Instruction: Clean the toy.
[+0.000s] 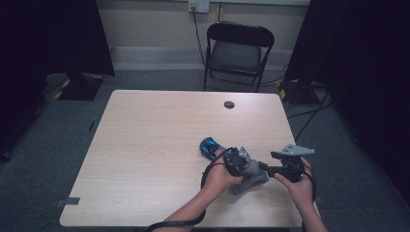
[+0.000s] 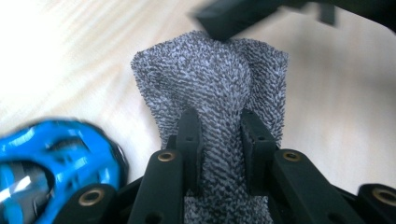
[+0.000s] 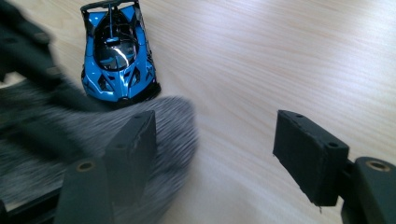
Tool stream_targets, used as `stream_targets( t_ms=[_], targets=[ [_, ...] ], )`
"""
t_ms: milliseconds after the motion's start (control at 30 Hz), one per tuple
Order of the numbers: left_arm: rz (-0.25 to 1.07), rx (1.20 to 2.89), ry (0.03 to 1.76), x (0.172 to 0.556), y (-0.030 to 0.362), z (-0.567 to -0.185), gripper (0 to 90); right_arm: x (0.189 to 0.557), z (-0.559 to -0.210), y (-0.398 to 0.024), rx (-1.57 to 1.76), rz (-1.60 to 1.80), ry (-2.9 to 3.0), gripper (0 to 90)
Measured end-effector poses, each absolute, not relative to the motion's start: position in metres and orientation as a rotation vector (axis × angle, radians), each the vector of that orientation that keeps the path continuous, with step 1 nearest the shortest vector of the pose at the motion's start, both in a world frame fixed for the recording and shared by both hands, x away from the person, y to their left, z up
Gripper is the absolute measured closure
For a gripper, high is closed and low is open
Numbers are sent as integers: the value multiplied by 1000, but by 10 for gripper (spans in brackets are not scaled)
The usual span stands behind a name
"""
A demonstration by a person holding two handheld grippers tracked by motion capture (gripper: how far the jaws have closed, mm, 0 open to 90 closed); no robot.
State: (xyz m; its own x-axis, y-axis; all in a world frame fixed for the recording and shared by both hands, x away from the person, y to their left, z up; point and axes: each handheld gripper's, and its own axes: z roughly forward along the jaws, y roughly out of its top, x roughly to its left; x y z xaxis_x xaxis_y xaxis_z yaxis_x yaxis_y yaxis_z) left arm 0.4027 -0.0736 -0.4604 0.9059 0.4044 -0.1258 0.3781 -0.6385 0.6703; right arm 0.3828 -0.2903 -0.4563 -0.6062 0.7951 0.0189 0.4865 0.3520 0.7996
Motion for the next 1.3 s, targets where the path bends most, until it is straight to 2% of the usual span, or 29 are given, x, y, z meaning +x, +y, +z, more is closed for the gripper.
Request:
stream_targets(
  t_ms=[267, 500, 700, 767, 967, 1100, 1300],
  targets=[
    [70, 2311, 630, 425, -97, -466, 715, 373, -459, -293, 1110, 1128, 2269, 297],
    [146, 2289, 573, 422, -84, -458, 485, 373, -471, -297, 1113, 1064, 2320, 311],
    [130, 2281, 564, 414, -58, -445, 448, 377, -477, -302, 1142, 1037, 2319, 313],
    [88, 2278, 573, 412, -55, -445, 450, 377, -478, -303, 1149, 1043, 2312, 315],
    [106, 2312, 555, 404, -41, -446, 494, 373, -474, -307, 1172, 1041, 2291, 316],
    [33, 2333, 571, 398, -33, -456, 540, 368, -469, -298, 1150, 1069, 2304, 315],
    [-51, 2339, 540, 384, -39, -467, 555, 368, -477, -280, 1123, 1013, 2371, 315]
  ],
)
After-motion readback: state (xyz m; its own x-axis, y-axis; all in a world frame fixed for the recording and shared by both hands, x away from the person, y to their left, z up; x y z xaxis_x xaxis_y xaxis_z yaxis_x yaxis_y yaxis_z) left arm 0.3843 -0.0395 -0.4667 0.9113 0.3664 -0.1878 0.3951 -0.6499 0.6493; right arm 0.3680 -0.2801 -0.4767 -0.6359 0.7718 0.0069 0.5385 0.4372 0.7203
